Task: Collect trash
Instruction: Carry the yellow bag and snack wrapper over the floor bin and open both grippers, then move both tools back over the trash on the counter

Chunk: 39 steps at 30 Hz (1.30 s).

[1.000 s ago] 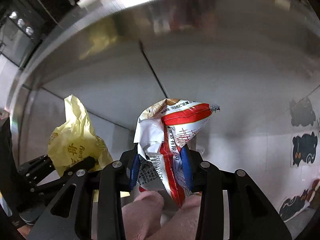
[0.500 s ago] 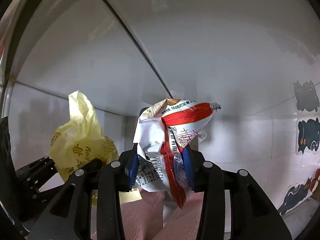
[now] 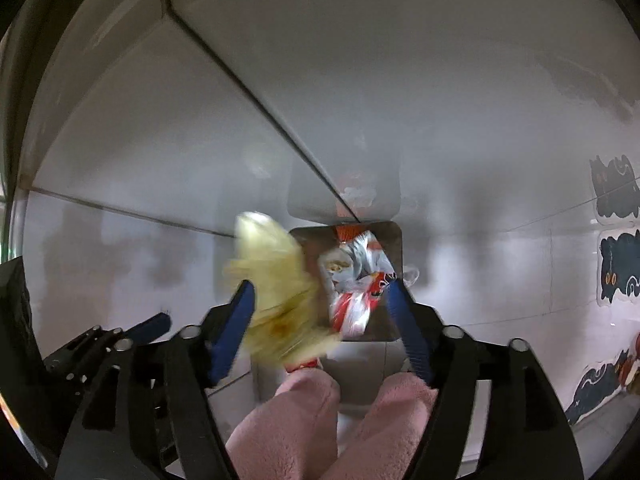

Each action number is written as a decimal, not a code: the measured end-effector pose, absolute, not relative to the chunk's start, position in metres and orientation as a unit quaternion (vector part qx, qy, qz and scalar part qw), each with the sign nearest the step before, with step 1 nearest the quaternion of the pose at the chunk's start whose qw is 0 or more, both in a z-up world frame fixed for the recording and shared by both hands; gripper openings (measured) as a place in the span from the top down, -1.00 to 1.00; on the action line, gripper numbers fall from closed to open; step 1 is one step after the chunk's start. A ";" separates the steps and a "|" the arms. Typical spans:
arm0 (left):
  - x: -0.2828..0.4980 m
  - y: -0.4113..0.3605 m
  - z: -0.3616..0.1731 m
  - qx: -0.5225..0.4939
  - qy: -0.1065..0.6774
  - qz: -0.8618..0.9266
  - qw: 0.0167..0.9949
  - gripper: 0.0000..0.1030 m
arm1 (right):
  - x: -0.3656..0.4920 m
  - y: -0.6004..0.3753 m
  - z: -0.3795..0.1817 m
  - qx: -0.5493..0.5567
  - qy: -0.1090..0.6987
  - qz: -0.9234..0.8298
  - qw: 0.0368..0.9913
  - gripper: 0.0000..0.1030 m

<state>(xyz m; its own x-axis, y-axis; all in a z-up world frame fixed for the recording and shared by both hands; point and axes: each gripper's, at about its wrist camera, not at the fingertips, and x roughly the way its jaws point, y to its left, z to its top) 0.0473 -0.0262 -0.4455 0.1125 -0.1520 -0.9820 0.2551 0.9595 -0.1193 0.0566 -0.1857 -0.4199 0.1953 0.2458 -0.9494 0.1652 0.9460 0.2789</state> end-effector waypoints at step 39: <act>0.133 -0.022 -0.176 0.056 0.464 -0.152 0.871 -0.83 | 0.129 -0.264 -0.153 0.136 0.429 0.010 0.893 -0.74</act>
